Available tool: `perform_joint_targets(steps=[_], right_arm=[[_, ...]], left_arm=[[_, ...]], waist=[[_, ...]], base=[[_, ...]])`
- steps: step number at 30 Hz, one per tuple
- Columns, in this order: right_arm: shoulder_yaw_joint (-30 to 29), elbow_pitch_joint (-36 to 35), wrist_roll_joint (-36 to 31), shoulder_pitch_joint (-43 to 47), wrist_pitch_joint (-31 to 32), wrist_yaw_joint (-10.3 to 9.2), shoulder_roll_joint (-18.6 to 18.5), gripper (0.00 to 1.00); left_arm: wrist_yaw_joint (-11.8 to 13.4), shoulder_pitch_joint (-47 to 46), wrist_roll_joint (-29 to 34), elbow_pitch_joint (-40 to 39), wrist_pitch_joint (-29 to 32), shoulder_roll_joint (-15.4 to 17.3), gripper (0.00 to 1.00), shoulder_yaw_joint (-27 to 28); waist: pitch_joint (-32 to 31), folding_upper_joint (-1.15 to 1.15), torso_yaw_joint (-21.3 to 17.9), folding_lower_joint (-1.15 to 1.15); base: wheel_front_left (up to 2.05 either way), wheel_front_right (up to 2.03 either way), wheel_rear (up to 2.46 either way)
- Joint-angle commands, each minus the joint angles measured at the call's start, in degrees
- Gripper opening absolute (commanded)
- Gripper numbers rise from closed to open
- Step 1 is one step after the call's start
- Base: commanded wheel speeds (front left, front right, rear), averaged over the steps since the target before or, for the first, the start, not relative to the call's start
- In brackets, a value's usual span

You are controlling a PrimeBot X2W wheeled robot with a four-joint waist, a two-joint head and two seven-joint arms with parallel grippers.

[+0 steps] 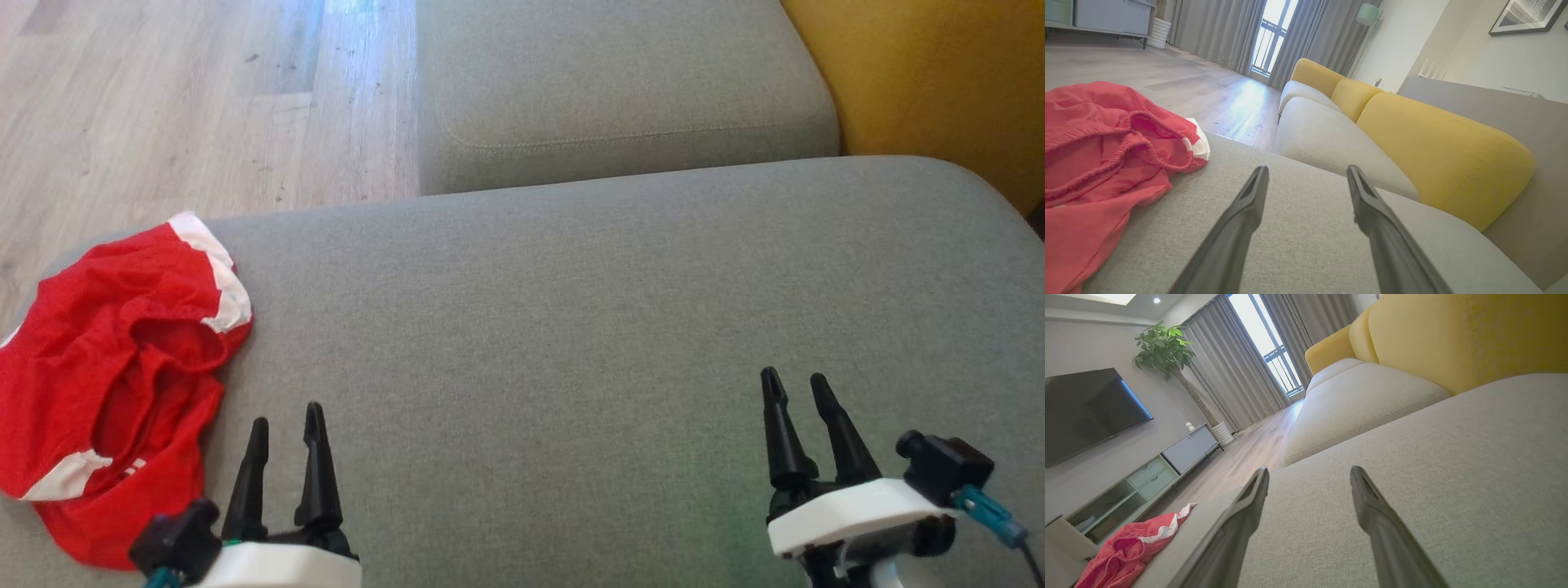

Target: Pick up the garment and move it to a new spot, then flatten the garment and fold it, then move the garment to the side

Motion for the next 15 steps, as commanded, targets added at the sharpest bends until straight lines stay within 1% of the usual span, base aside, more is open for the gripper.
perform_joint_targets(steps=[1,10,15], right_arm=[[1.6,-2.5,-2.3,-1.5,-1.0,-0.03,-0.3,1.0],[2.3,-2.5,-8.6,-1.0,-2.5,-0.03,-0.3,1.0],[2.5,-2.0,-10.5,-0.6,-3.3,-0.04,-0.3,1.0]], left_arm=[[0.4,-1.8,2.2,-2.2,-0.8,0.4,1.0,0.7],[0.7,-1.0,7.5,-2.2,-2.3,0.4,1.0,0.6],[0.9,-0.7,10.3,-2.1,-3.2,0.4,1.0,0.7]], waist=[[-0.1,0.0,0.0,0.0],[-0.5,0.0,-0.1,0.0],[-0.9,0.0,-0.2,0.0]], base=[[0.0,0.0,0.0],[0.0,0.0,0.0],[0.0,0.0,0.0]])
